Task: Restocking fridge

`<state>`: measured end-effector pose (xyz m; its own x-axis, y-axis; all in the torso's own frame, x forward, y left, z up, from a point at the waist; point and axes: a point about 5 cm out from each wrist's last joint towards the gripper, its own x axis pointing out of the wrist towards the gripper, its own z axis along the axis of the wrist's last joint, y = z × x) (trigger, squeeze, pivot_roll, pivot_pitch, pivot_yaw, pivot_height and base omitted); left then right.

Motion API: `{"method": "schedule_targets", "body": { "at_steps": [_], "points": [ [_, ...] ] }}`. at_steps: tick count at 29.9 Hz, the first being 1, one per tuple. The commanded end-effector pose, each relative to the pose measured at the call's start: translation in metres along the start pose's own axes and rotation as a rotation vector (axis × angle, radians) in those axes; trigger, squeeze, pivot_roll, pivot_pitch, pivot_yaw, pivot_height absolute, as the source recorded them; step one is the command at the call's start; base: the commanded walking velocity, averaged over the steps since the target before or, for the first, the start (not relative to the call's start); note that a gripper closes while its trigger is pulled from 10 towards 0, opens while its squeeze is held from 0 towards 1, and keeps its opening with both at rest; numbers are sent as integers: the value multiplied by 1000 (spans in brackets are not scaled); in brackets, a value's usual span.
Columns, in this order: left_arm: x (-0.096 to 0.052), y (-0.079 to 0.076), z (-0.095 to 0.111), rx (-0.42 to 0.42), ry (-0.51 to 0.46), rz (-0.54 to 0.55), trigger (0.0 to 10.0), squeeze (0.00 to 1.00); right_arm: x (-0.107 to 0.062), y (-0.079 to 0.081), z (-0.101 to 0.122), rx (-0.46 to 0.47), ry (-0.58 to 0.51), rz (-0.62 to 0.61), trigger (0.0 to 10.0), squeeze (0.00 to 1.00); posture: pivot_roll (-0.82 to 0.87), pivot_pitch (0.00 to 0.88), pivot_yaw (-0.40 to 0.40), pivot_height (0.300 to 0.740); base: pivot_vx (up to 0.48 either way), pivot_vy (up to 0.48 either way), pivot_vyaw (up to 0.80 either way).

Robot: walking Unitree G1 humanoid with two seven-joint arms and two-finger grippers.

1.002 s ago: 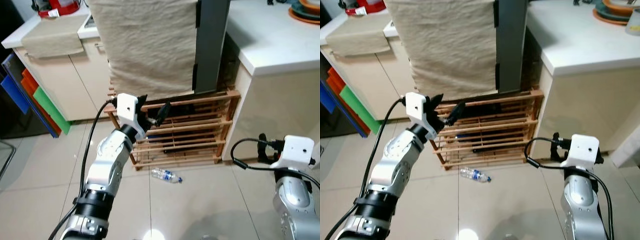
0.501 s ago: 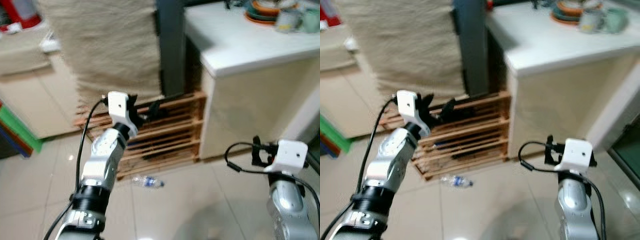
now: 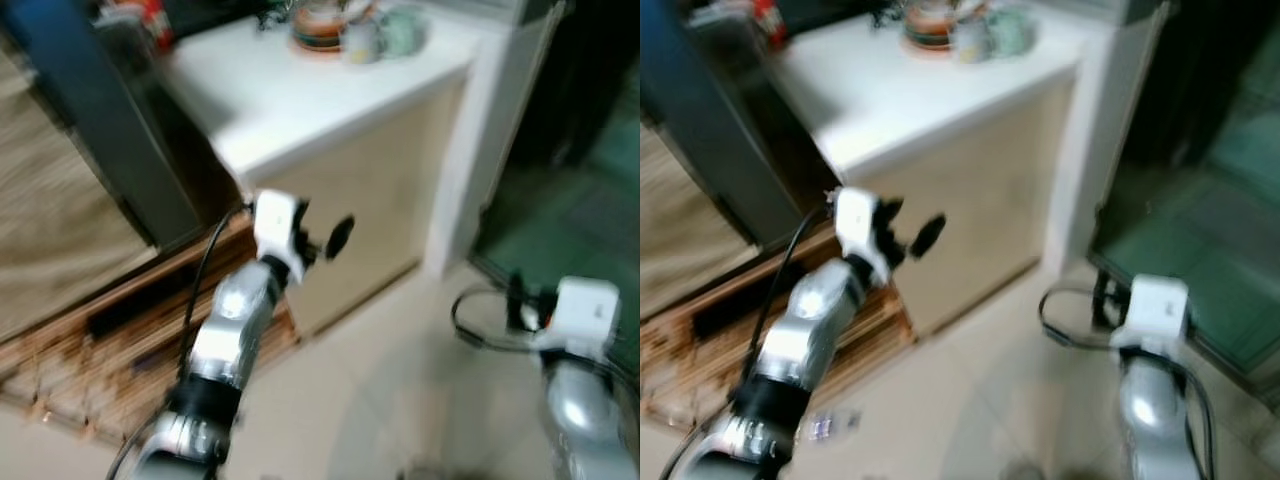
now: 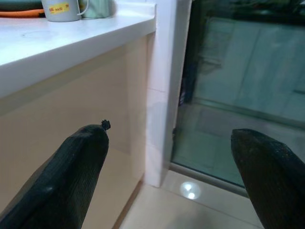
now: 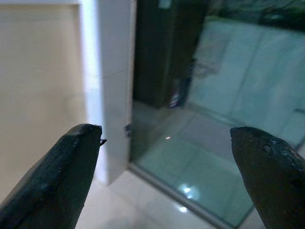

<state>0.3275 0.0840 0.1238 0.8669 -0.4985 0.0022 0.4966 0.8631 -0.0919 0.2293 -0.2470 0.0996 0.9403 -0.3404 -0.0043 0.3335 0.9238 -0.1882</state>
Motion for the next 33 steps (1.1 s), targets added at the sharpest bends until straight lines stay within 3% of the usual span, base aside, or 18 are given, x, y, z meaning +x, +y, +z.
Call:
{"method": "schedule_targets", "body": {
  "at_steps": [1, 2, 6, 9, 13, 17, 23, 29, 33],
  "points": [
    [-18, 29, -19, -17, 103, 161, 10000, 0, -2, 7, -1, 14, -3, 24, 10000, 118, -247, 0, 125, 740, 0, 0, -744],
    [-25, 33, -28, -17, 147, 207, 10000, 0, -2, 6, -3, 13, -2, 26, 10000, 125, -240, 0, 121, 740, 0, 0, -744],
    [-31, 29, -35, 35, 172, 210, 10000, 0, -2, 7, -5, 13, 3, 32, 10000, 125, -232, 0, 116, 740, 0, 0, -744],
    [-27, 26, -29, 15, 130, 230, 10000, 0, 1, 11, -2, 19, -8, 56, 10000, 145, -213, 0, 98, 740, 0, 0, -742],
    [-22, 35, -10, 66, 53, 219, 10000, 0, 4, 15, -2, 23, -11, 70, 10000, 161, -212, 0, 99, 740, 0, 0, -738],
    [-19, 34, 1, 84, 1, 192, 10000, 0, 5, 13, -3, 28, -13, 62, 10000, 169, -220, 0, 108, 740, 0, 0, -738],
    [-17, 29, 2, 24, -32, 176, 10000, 0, 3, 11, -5, 37, -15, 46, 10000, 180, -233, 0, 127, 740, 0, 0, -726],
    [-16, 27, 3, 39, -50, 195, 10000, 0, 3, 11, -7, 33, -10, 44, 10000, 220, -233, 0, 127, 740, 0, 0, -707],
    [-15, 28, 11, 38, -89, 206, 10000, 0, 7, 12, -5, 19, -18, 45, 10000, 184, -233, 0, 122, 740, 81, 0, -517]
  ]
}}
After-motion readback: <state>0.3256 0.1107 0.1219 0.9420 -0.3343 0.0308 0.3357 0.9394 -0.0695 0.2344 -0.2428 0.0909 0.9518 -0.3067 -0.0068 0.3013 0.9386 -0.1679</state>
